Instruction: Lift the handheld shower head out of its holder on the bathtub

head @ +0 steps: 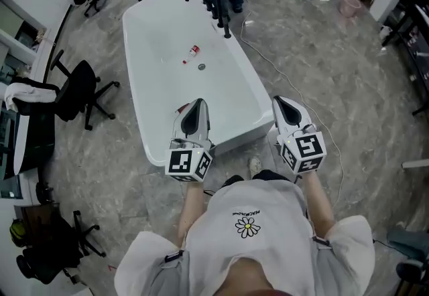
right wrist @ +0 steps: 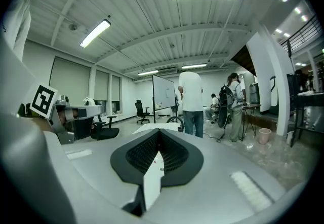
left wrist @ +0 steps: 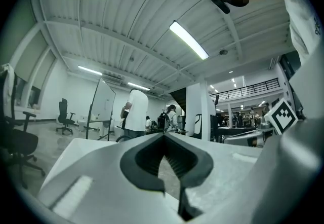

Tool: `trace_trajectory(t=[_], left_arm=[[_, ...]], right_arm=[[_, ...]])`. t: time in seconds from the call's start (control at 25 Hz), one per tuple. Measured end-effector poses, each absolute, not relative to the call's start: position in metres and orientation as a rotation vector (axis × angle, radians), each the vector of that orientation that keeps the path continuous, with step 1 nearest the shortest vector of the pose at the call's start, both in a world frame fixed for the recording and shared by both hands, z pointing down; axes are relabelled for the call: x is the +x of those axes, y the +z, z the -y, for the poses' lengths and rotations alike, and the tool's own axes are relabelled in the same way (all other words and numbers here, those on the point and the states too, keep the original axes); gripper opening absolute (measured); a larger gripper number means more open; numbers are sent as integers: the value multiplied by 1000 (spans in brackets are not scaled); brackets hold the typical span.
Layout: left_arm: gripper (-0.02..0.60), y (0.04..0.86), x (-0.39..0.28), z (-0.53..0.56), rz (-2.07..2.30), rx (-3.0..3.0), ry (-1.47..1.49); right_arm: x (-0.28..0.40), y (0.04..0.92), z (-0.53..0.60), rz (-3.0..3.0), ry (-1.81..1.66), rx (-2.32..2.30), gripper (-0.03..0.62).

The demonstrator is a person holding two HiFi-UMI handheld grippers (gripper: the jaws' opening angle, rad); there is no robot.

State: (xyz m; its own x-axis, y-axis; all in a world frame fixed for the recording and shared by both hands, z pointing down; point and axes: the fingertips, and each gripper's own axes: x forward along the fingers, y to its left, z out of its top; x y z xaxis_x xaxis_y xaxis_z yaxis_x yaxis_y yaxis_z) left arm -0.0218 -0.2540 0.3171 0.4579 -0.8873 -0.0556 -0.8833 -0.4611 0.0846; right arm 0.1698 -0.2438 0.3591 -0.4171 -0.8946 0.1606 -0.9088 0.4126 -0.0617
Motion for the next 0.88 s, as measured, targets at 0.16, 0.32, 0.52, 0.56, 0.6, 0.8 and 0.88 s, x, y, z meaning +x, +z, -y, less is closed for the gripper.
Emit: trace_trajectory(t=[0.16, 0.32, 0.52, 0.56, 0.6, 0.8, 0.88], left_arm=[[2, 321, -4, 281, 1638, 2606, -132], [1, 332, 9, 298, 1630, 2591, -116], [1, 331, -2, 343, 1607, 2605, -122], [2, 331, -4, 353, 1598, 2616, -126], [0, 330, -5, 364, 1590, 2628, -125], [2, 332, -11, 414, 1561, 2651, -113], [1, 344, -18, 436, 1544, 2644, -91]], right_arm=[[182, 368, 285, 2596, 270, 1559, 25], [177, 383, 318, 2622, 307, 1480, 25], [155, 381, 373, 2616, 275, 1497, 25], [151, 378, 385, 2618, 266, 1501, 25], [147, 375, 398, 2621, 254, 1502, 25], [130, 385, 467, 2591, 208, 1451, 51], [118, 405, 502, 2565, 226, 1418, 67]])
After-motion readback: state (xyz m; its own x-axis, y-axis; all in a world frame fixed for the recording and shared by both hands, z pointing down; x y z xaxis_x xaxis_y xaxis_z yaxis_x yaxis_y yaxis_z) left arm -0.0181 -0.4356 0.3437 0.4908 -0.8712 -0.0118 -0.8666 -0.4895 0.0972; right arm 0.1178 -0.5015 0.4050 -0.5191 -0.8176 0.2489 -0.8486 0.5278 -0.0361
